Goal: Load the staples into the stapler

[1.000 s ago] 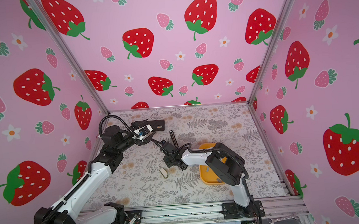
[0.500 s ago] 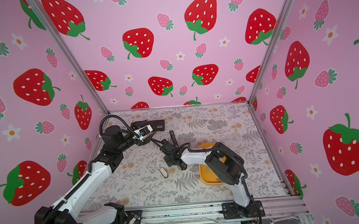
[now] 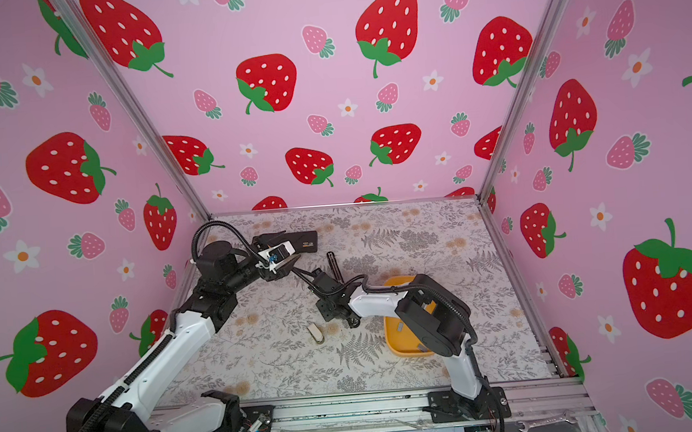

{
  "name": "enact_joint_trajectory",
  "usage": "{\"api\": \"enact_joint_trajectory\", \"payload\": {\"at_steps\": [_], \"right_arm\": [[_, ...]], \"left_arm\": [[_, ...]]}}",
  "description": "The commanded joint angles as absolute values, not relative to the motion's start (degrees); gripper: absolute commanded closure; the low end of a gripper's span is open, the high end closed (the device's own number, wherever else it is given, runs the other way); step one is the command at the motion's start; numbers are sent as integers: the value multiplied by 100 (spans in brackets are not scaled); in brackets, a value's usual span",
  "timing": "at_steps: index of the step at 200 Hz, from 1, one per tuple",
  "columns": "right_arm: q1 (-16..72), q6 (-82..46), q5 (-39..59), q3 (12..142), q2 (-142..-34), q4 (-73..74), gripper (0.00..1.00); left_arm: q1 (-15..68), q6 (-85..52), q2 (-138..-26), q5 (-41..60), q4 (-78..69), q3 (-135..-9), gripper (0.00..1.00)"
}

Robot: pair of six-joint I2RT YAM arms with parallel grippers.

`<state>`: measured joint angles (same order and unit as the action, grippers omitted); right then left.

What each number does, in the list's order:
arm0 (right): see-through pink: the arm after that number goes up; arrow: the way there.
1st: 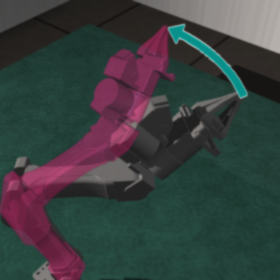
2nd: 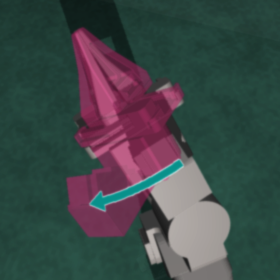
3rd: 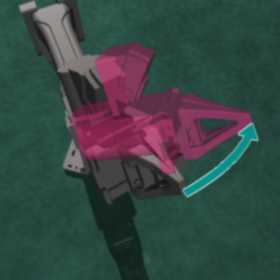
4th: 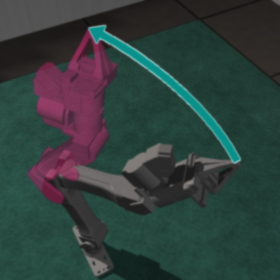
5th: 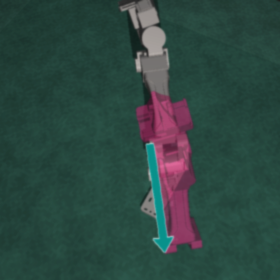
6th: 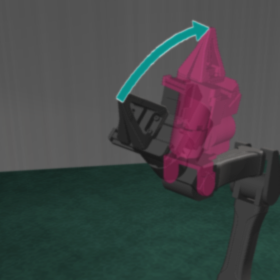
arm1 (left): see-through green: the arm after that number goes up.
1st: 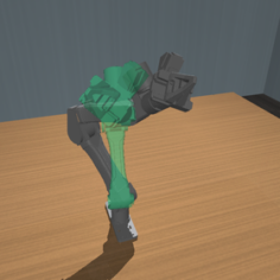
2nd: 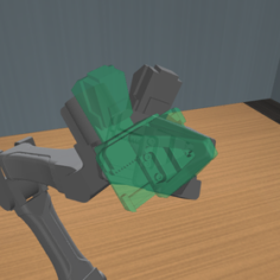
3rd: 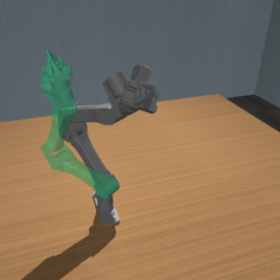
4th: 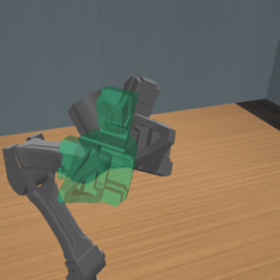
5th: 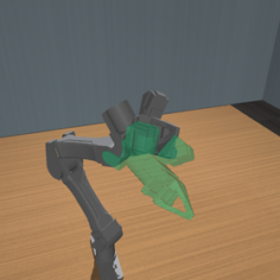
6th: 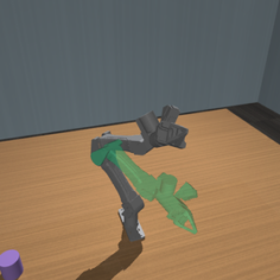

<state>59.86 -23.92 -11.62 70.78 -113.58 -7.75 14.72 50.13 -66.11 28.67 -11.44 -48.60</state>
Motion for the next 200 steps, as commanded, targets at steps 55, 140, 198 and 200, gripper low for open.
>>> {"api": "enact_joint_trajectory", "payload": {"at_steps": [55,140,198,200], "right_arm": [[5886,-2320,-1615,6674,-10299,-807,54],[4833,-2777,-1184,5226,-8218,86,54],[4501,-2971,-1316,4696,-7610,421,54],[4500,-2971,-1318,4690,-7609,426,54]], "left_arm": [[1555,5079,-6457,3542,-885,-5087,23],[1920,6736,-6342,4611,2837,-6319,24],[2880,8014,-6953,3253,4517,-6014,27],[2920,8033,-6994,3191,4566,-6030,27]]}}
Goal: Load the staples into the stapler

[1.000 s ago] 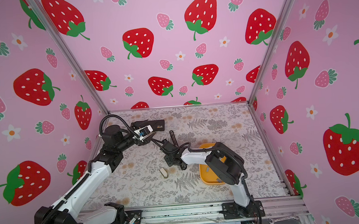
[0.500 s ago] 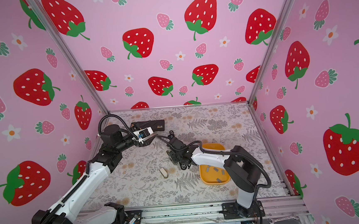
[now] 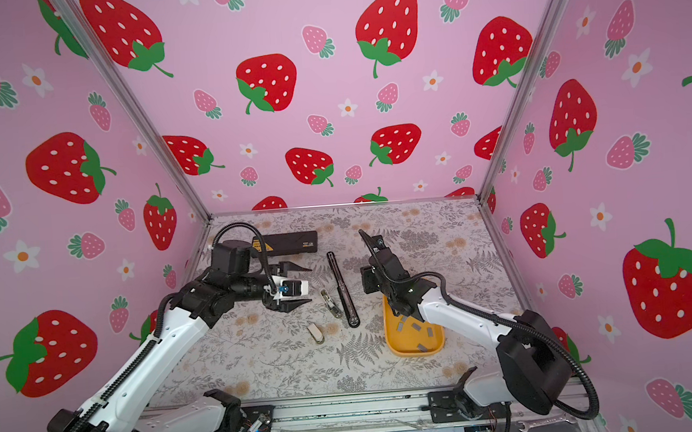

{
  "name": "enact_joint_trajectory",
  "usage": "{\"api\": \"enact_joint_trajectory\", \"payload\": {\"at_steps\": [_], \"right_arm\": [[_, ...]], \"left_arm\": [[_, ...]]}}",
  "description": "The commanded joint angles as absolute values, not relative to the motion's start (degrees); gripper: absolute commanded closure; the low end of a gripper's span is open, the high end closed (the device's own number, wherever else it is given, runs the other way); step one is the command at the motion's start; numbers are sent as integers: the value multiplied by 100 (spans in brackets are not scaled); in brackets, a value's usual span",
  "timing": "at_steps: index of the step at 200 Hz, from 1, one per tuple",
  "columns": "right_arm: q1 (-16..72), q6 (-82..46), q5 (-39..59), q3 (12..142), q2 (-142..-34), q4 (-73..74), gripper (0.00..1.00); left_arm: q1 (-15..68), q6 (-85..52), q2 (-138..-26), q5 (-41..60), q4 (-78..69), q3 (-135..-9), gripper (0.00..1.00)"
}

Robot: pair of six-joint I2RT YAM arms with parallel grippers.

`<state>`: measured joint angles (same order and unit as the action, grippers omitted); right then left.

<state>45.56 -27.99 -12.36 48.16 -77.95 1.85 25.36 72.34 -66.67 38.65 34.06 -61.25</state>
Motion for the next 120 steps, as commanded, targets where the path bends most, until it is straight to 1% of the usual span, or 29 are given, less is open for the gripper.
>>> {"api": "enact_joint_trajectory", "payload": {"at_steps": [1,26,40,60,87,104,120], "right_arm": [[4496,-2971,-1318,4683,-7606,428,54],[4478,-2986,-1192,4671,-7577,440,54],[4469,-2990,-1172,4667,-7554,448,53],[4470,-2988,-1149,4658,-7525,447,53],[4468,-2987,-1073,4676,-7554,440,53],[4473,-2988,-1044,4685,-7587,433,53],[4474,-2988,-1024,4693,-7600,431,53]], "left_arm": [[2941,8037,-7013,3164,4590,-6038,28],[3368,8104,-7565,2632,5169,-6218,30],[3641,8240,-7750,2082,5078,-6056,31],[3814,8428,-8018,1502,4884,-5818,33],[3962,8569,-8443,1182,4854,-5871,38],[4039,8585,-8749,1131,4946,-5986,39],[4123,8626,-9044,878,4966,-6036,39]]}}
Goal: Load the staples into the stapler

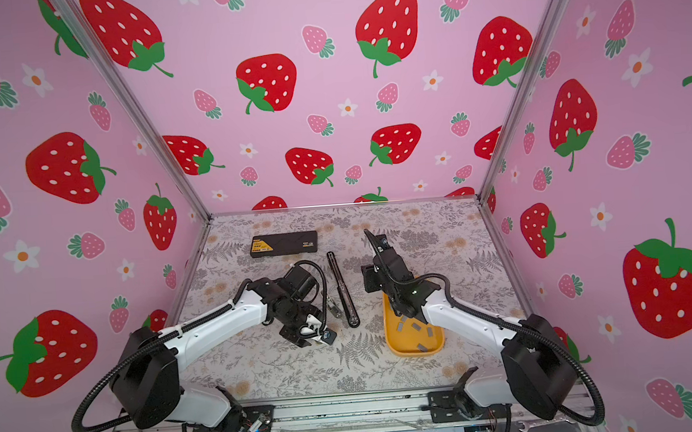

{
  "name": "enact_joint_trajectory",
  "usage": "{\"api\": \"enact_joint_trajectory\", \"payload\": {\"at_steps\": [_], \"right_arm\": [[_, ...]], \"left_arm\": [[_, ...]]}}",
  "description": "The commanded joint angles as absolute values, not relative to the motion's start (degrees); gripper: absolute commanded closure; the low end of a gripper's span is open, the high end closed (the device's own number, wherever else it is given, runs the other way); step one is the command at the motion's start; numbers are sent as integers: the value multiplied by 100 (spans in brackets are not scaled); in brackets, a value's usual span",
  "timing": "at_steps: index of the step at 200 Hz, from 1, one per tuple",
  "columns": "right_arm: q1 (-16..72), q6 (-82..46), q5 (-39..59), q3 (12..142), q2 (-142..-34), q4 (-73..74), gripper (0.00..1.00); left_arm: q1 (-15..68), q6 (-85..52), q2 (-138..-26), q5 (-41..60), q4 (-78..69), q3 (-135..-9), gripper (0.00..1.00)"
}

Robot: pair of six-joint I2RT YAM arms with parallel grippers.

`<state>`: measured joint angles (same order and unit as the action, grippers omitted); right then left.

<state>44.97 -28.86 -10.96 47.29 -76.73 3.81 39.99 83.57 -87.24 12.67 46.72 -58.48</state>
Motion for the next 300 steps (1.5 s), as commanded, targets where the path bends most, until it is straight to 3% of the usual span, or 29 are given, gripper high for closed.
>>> {"api": "enact_joint_trajectory", "payload": {"at_steps": [1,92,164,232,300], "right_arm": [[4474,-2988,-1026,4693,-7606,427,53],[4474,-3006,-932,4702,-7677,446,53],[4471,-3023,-870,4712,-7745,432,53],[4474,-3040,-820,4720,-7781,445,52],[4474,-3049,-818,4711,-7790,455,52]], "left_arm": [[4123,8628,-9057,870,4961,-6042,39],[4150,8675,-9229,884,4424,-6025,33],[4163,8675,-9475,819,4431,-6116,50],[4170,8675,-9634,821,4509,-6181,50],[4168,8605,-9747,822,4682,-6358,73]]}}
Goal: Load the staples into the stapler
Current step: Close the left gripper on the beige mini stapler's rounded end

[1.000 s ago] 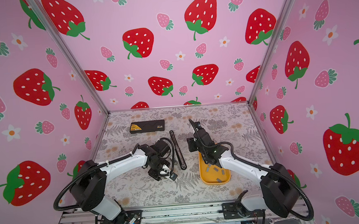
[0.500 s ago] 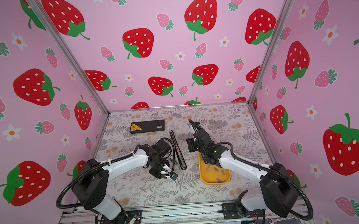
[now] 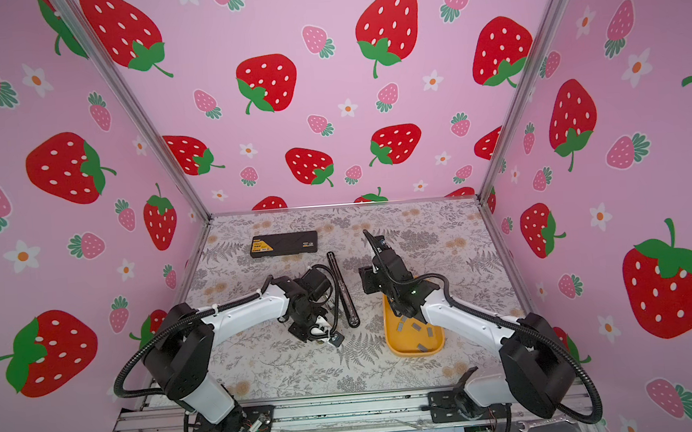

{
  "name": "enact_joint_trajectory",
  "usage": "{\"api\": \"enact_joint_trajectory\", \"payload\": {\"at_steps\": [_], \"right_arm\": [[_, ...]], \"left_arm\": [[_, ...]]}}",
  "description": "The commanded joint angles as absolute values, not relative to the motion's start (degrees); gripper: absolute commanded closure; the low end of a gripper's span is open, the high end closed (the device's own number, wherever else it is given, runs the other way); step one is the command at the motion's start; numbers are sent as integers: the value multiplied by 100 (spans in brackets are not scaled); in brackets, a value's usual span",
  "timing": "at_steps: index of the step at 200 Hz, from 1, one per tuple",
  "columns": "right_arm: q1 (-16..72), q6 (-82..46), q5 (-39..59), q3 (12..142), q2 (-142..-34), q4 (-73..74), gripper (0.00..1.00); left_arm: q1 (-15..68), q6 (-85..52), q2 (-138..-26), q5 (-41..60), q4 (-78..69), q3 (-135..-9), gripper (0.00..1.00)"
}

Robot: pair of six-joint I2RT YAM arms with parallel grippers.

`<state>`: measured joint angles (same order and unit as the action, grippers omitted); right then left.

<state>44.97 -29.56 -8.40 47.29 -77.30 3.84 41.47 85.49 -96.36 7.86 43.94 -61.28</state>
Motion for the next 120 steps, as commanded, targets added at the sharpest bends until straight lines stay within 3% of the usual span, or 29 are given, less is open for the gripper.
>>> {"api": "enact_joint_trajectory", "payload": {"at_steps": [1,47,86,120], "right_arm": [[4474,-3049,-813,4711,-7789,452,52],[4469,-3032,-774,4669,-7749,496,50],[4474,-3017,-765,4641,-7709,530,49],[4472,-3014,-756,4641,-7717,536,49]], "left_arm": [[4167,8605,-9747,824,4683,-6361,74],[4167,8596,-9754,825,4711,-6371,78],[4170,8604,-9763,818,4645,-6295,60],[4184,8595,-9819,822,4654,-6312,62]]}}
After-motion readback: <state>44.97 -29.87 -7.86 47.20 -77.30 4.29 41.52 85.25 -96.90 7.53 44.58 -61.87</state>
